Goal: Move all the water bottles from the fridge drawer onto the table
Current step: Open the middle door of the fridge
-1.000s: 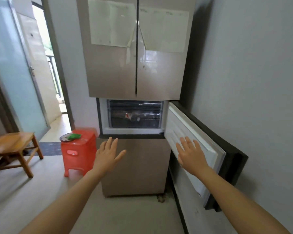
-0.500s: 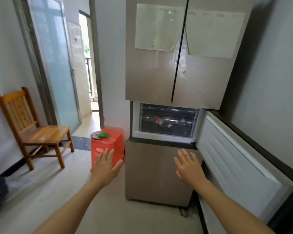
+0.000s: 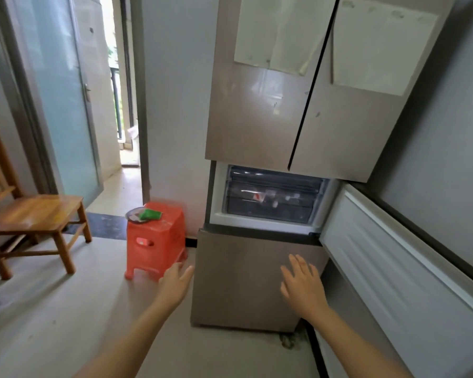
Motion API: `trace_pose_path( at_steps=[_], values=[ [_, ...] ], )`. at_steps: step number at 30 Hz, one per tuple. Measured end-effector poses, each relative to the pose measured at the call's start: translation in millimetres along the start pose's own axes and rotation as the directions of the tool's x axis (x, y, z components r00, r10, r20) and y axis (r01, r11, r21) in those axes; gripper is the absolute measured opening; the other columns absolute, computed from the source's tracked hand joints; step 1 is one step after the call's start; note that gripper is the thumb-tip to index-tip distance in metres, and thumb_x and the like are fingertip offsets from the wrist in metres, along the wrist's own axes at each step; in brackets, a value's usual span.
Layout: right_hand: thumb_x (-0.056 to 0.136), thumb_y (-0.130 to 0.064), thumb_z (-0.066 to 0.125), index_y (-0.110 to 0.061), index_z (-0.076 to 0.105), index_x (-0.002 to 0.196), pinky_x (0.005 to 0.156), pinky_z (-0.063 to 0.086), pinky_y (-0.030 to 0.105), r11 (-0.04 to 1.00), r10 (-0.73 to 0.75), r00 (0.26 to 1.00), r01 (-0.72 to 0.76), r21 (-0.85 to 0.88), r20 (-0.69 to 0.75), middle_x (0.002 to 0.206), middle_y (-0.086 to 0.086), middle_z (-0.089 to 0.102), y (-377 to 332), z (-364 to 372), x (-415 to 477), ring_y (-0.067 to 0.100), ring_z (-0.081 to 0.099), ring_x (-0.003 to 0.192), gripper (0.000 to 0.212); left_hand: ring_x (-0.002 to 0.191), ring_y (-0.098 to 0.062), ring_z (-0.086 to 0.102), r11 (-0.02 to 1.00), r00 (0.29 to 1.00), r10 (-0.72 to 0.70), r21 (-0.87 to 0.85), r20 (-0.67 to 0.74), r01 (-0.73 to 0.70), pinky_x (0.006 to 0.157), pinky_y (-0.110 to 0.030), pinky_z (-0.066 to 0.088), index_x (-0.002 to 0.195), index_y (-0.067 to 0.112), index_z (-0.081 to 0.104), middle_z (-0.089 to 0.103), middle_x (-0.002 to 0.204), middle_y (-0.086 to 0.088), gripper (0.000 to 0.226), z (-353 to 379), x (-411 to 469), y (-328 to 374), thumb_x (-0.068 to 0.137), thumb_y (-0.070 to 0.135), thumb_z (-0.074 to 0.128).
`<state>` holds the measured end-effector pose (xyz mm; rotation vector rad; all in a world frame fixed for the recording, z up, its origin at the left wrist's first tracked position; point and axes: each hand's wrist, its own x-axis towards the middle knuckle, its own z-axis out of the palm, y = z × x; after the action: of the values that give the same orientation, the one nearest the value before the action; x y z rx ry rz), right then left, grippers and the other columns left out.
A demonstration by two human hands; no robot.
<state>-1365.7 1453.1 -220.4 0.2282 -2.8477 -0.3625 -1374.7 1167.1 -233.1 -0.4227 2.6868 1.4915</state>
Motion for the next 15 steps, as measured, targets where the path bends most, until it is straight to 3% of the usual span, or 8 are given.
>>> trace_pose_path(
  at_steps=[6, 15],
  values=[
    [0.036, -0.03, 0.09, -0.015, 0.075, 0.081, 0.065, 0.056, 0.043, 0.996, 0.091, 0.995, -0.09, -0.029, 0.031, 0.097, 0.016, 0.072, 40, 20, 31, 0.03, 0.07, 0.091, 0.05, 0.122, -0.028, 0.048, 0.988, 0.988, -0.012, -0.153, 0.156, 0.036, 0.103, -0.038, 0.039, 0.131, 0.003, 0.044, 0.05, 0.133, -0.014, 0.045, 53, 51, 30, 0.093, 0.027, 0.048],
    [0.041, -0.026, 0.089, -0.015, 0.075, 0.085, 0.073, 0.056, 0.043, 0.995, 0.04, 0.999, -0.037, 0.098, -0.026, 0.101, 0.013, 0.071, 83, 57, 130, 0.028, 0.069, 0.094, 0.048, 0.125, -0.03, 0.045, 0.981, 0.988, -0.049, -0.18, 0.149, 0.075, 0.102, -0.035, 0.036, 0.132, 0.001, 0.042, 0.047, 0.136, -0.017, 0.043, 114, 134, 94, 0.095, 0.021, 0.045]
  ],
)
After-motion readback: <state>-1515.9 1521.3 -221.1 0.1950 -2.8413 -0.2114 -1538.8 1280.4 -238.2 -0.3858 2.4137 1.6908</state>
